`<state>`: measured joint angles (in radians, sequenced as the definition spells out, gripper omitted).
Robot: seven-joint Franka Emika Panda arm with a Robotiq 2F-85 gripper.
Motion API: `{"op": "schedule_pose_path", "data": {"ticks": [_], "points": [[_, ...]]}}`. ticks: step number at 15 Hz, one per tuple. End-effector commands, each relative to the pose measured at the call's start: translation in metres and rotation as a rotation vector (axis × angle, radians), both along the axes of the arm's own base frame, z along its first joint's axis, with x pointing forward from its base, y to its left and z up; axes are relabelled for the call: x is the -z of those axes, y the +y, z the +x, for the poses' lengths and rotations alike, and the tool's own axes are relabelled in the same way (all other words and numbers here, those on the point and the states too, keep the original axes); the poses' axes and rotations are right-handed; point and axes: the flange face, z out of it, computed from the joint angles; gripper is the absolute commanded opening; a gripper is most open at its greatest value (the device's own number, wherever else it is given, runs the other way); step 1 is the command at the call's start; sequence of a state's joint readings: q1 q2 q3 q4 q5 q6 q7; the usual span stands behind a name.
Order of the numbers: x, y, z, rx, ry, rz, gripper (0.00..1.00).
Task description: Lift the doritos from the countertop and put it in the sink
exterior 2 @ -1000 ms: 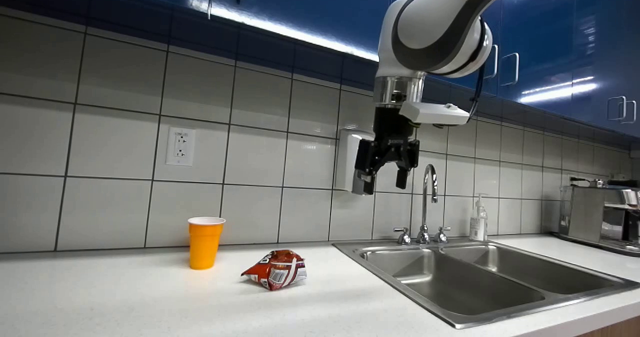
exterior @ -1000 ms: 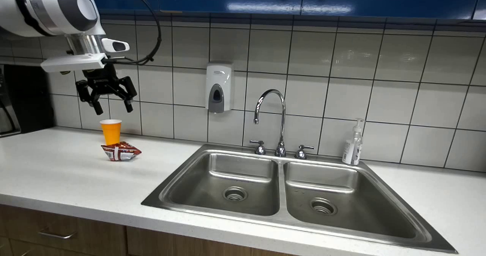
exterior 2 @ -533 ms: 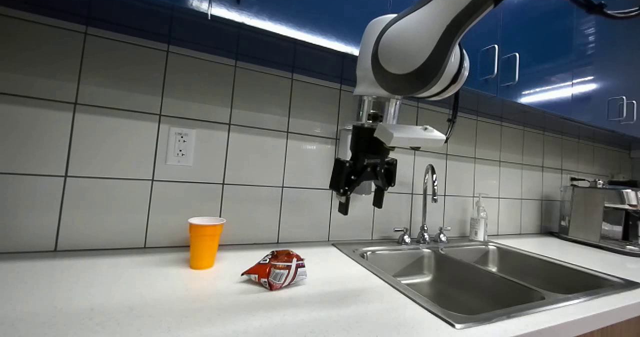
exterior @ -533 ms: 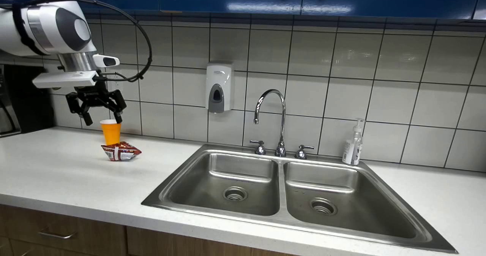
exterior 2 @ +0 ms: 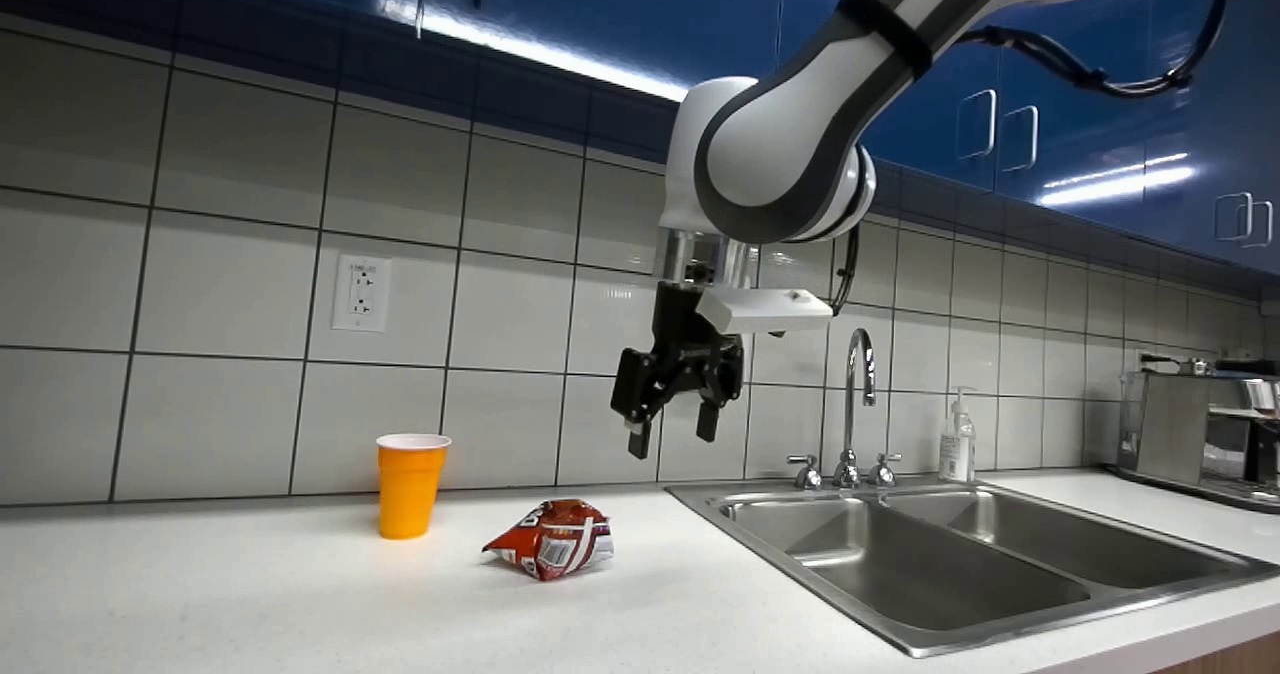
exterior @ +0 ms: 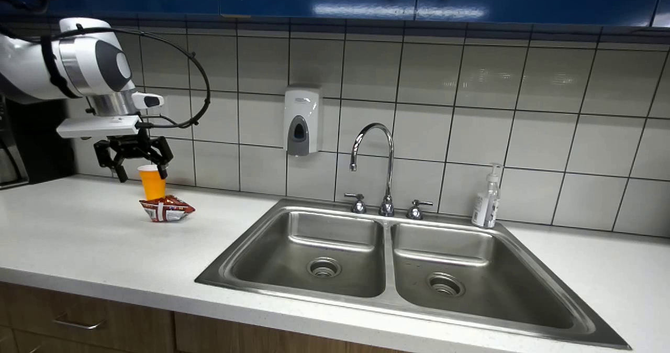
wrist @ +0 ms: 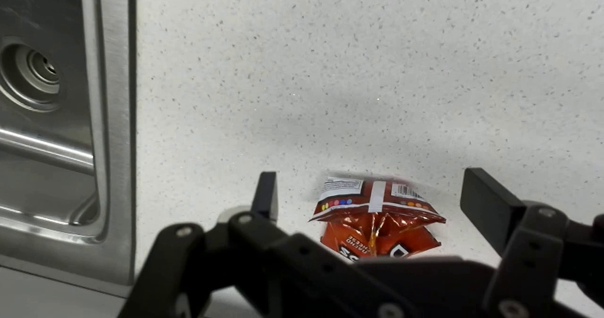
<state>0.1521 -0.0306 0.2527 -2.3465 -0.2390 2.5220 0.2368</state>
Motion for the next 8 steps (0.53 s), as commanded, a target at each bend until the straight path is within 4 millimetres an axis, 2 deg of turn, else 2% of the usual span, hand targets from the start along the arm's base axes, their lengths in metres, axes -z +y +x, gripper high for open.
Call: {"op": "schedule_pose_path", "data": {"ticks": [1,8], "points": [[0.006,0.021,0.022,-0.018,-0.011,0.003,1.0],[0.023,0.044,0.052,-0.046,0.012,0.017,1.0]]}}
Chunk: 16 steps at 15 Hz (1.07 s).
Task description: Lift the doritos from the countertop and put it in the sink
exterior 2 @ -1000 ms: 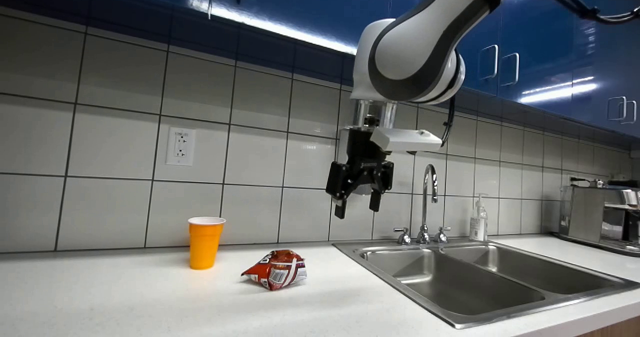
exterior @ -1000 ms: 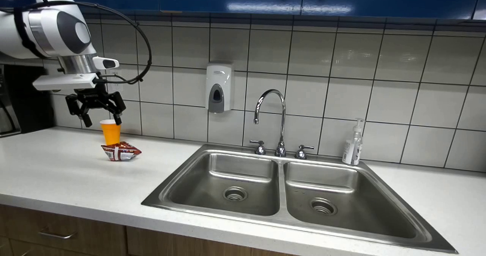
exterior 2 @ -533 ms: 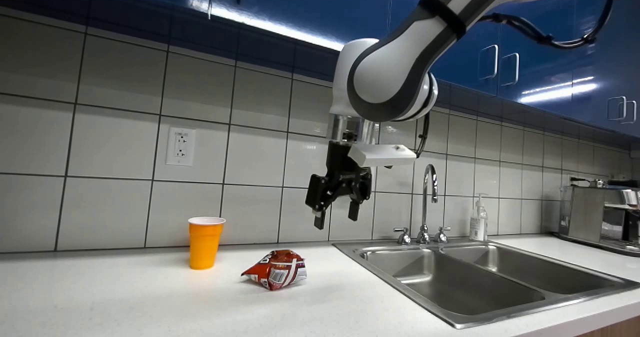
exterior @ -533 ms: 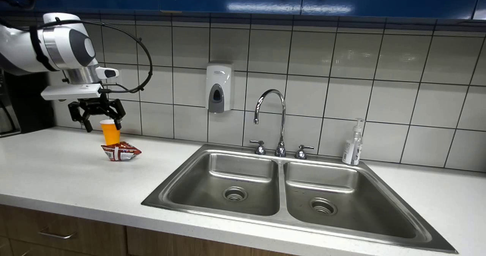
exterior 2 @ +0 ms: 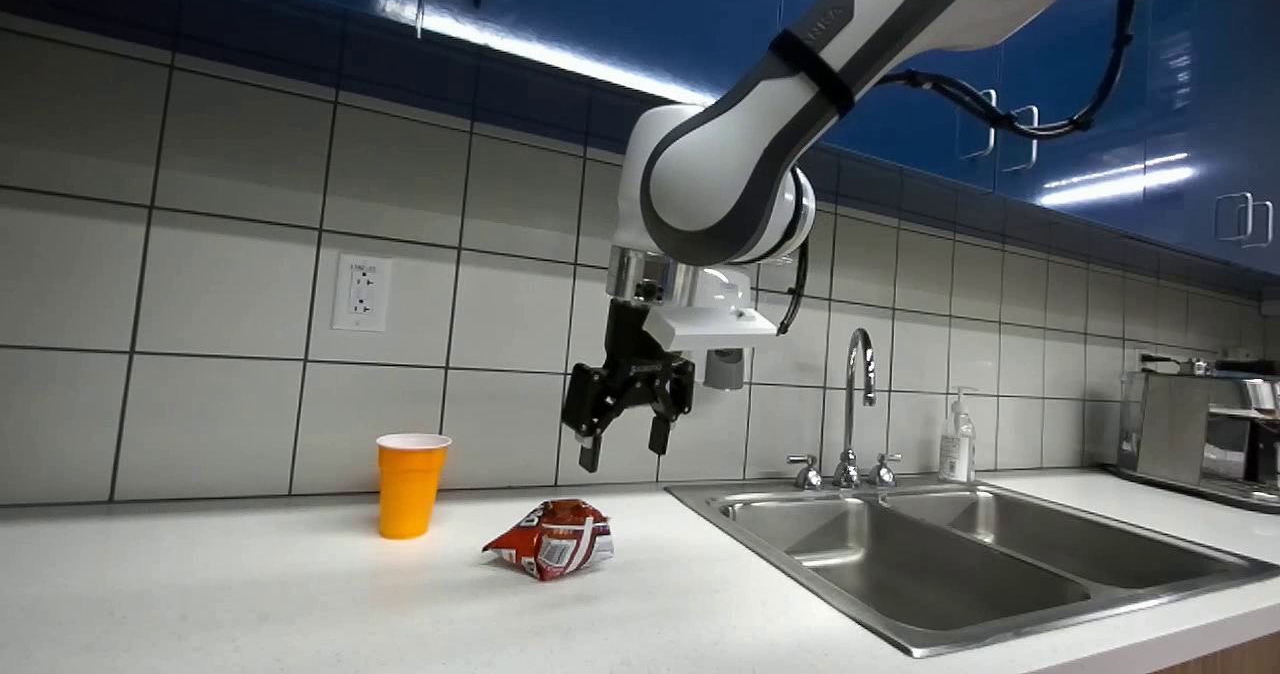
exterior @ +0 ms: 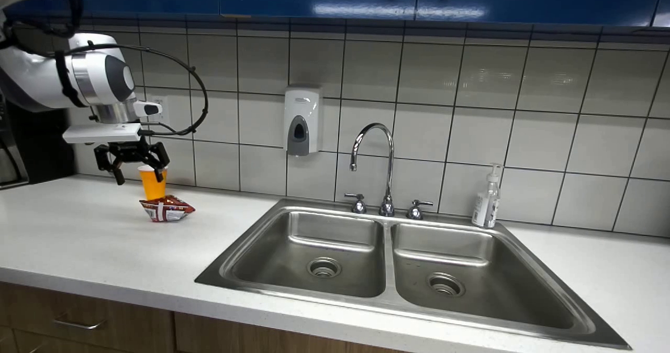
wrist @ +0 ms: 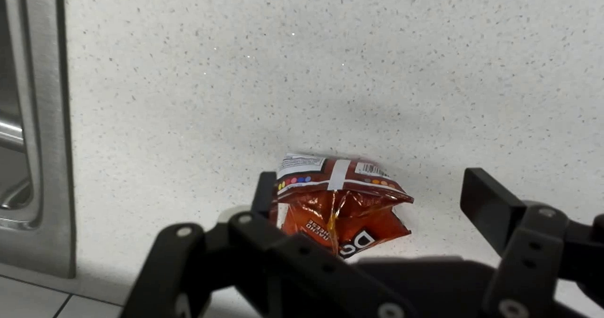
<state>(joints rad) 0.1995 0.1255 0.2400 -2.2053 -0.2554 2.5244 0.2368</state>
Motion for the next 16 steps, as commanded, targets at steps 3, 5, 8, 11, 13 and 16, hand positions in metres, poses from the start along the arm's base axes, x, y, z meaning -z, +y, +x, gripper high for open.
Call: {"op": "schedule_pose_path", "data": {"ticks": [3,5,8,11,13,16], "points": [[0.011,0.016,0.032,-0.003,0.004,0.003,1.0],[0.015,0.02,0.041,-0.005,0.012,0.003,1.0],[0.02,0.023,0.054,-0.002,0.028,0.005,1.0],[0.026,0.021,0.068,0.004,0.048,0.0,1.0],[0.03,0.017,0.077,0.014,0.056,-0.006,1.0],[0.035,0.012,0.088,0.023,0.074,-0.015,1.0]]}}
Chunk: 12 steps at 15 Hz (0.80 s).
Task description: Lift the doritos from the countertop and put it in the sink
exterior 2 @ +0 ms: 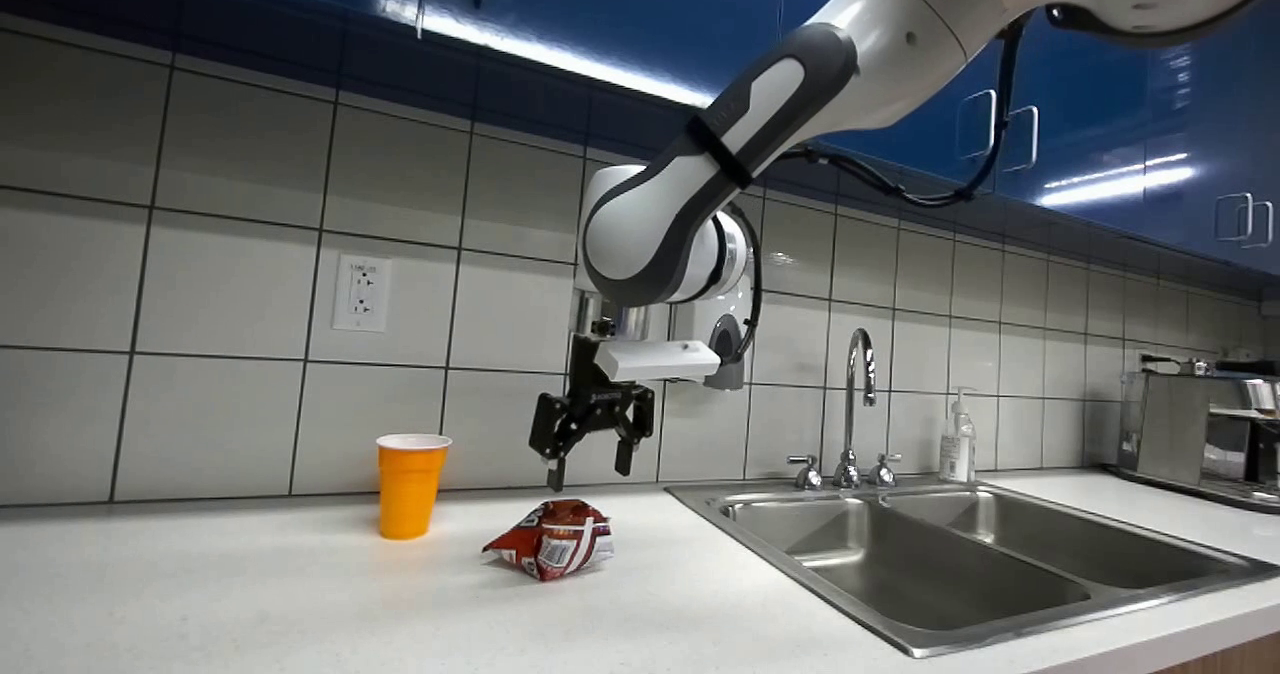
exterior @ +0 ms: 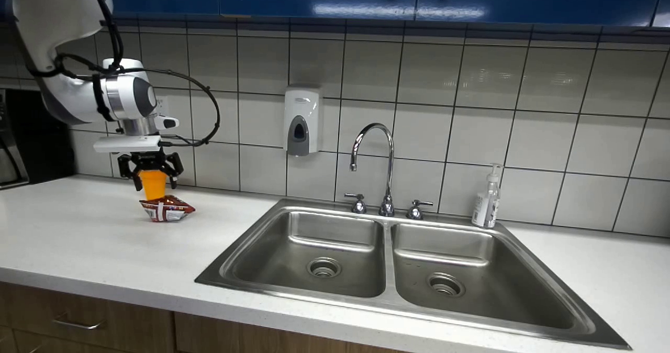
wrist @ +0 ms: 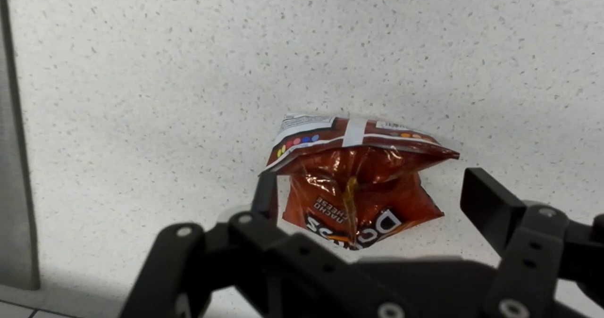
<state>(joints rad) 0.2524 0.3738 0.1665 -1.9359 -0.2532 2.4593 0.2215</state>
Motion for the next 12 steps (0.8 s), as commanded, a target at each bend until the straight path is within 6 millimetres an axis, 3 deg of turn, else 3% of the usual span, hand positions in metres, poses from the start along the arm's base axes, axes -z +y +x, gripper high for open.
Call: {"op": "schedule_pose_path", "data": {"ticks": [1,12], "points": [[0.001,-0.001,0.019,-0.003,0.032,-0.015,1.0],[0.018,0.005,0.037,-0.001,0.066,-0.026,1.0]]}}
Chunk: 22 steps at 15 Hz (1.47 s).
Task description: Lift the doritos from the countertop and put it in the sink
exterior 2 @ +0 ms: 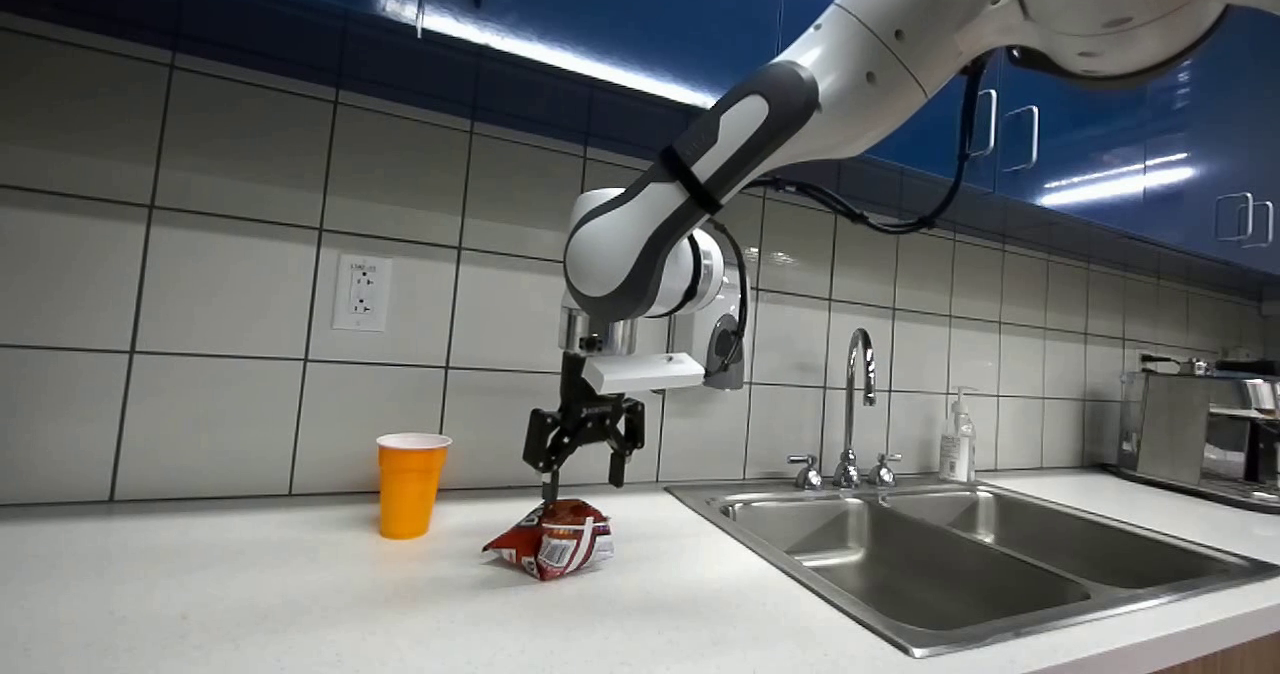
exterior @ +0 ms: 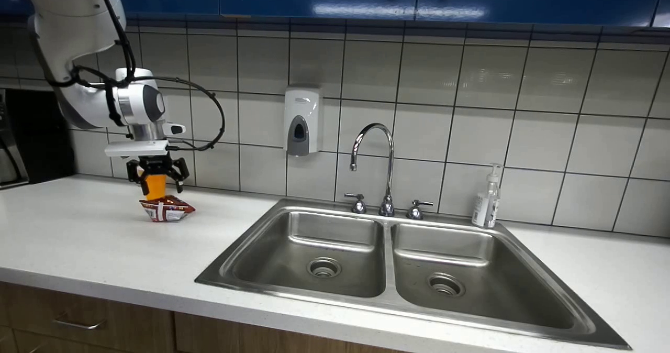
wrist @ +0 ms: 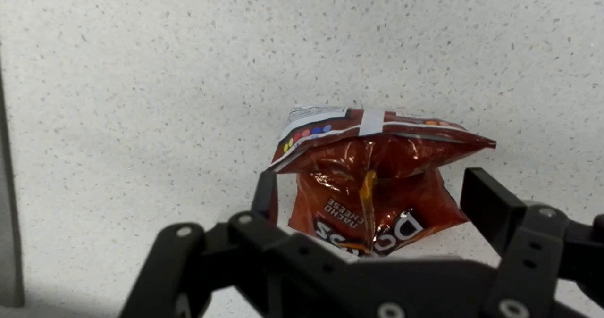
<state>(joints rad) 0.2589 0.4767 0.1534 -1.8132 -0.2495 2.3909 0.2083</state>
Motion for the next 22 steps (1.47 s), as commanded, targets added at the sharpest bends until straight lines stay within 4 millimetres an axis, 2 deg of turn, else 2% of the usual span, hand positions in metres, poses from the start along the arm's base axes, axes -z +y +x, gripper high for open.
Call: {"op": "schedule_pose_path", "data": {"ticks": [1,7,8,9,18,22], "points": [[0.001,0.004,0.012,-0.011,0.02,-0.007,1.0],[0.009,0.004,0.021,-0.006,0.021,-0.007,1.0],[0.01,0.004,0.022,-0.005,0.021,-0.007,0.83],[0.011,0.004,0.023,-0.008,0.019,-0.006,0.74],[0.009,0.003,0.027,-0.019,0.006,-0.012,0.02],[0.006,0.001,0.028,-0.016,0.002,-0.011,0.0]]}}
